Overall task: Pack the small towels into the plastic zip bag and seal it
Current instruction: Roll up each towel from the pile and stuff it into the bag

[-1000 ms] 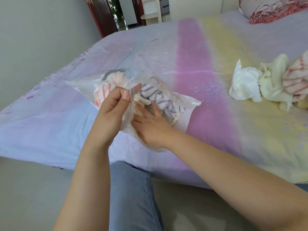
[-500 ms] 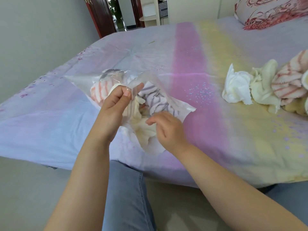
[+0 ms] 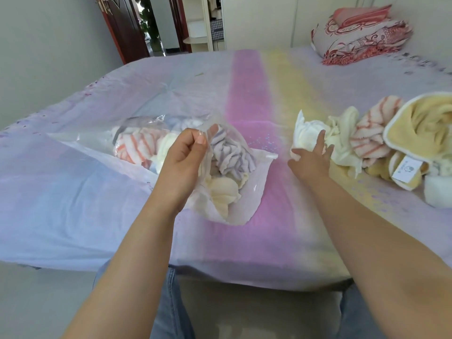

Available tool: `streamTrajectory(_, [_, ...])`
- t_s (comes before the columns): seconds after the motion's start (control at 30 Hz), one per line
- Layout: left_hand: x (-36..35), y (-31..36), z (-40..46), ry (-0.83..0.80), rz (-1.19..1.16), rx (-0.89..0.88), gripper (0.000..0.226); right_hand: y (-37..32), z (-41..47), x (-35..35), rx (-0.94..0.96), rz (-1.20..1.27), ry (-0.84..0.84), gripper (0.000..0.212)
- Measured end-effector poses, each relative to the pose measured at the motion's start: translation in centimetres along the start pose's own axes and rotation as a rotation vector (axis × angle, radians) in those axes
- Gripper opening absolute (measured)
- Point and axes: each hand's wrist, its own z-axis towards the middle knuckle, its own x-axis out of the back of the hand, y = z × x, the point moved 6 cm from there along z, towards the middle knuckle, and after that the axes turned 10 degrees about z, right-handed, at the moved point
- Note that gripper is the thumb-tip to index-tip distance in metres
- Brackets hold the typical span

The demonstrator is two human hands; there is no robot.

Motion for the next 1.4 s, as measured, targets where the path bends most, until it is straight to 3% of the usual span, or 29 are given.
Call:
streamTrajectory(0.07, [0.0,-0.1,0.1,0.011,0.010,-0.004,0.026,2.1,1.3,-0.9,-0.091,-0.024,-0.206,0.053])
streamTrajectory(0.13, [0.2,-0.1,0.0,0.017,0.007,-0.014,0.027,3.2,1.6,-1.6,-0.101,-0.110,-0.274,0.060])
streamTrajectory(0.2, [0.3,-0.4,-0.2,0.013,-0.019,-0.013,0.027,3.0,1.0,-1.5,-0.064,-0.028,-0.200,0.058])
streamTrajectory(0.33, [0.5,-1.1,-0.6,0.050,-0.041,0.007,0.026,-0.1,-4.1,0.4,0.206,0.506,0.080,0.038])
streamTrajectory(0.4, [0.4,-1.0,-0.9,0.073,-0.066,-0.003,0.023,-1.8,-8.4,1.4,0.242,0.701,0.178,0.032])
streamTrajectory(0.47, [0.5,-0.7,-1.2,0.085,-0.116,-0.015,0.023,-4.0,-13.0,2.1,0.275,0.863,0.235,0.032])
streamTrajectory(0.6, [1.3,-0.7,-1.8,0.106,-0.137,0.008,0.023,-9.9,-19.8,4.2,0.555,1.085,0.280,0.053])
streamTrajectory(0.7, [1.8,-0.3,-2.6,0.111,-0.178,0.016,0.025,-15.0,-20.2,3.6,0.650,1.070,0.132,0.042])
streamTrajectory(0.8, [2.6,0.1,-3.4,0.135,-0.203,0.007,0.025,-19.4,-18.0,0.8,0.443,1.127,-0.173,0.031])
streamTrajectory(0.93, [4.1,2.1,-4.1,0.141,-0.020,-0.133,0.024,-24.5,-16.6,-2.1,0.395,1.181,-0.335,0.008])
streamTrajectory(1.07, [5.4,1.9,-4.3,0.129,-0.024,-0.104,0.027,-27.2,-16.9,-6.5,0.524,0.639,-0.684,0.021])
streamTrajectory(1.17, [5.6,0.8,-4.6,0.123,-0.101,-0.045,0.025,-25.9,-16.8,-7.1,0.496,0.631,-0.791,0.023])
streamTrajectory(1.3, [5.7,0.1,-4.2,0.134,-0.195,0.027,0.020,-22.6,-18.5,-4.9,0.517,0.888,-0.641,0.040])
streamTrajectory(1.4, [5.7,-0.1,-3.6,0.167,-0.215,0.053,0.017,-17.1,-19.5,-3.3,0.463,0.671,-0.211,0.033])
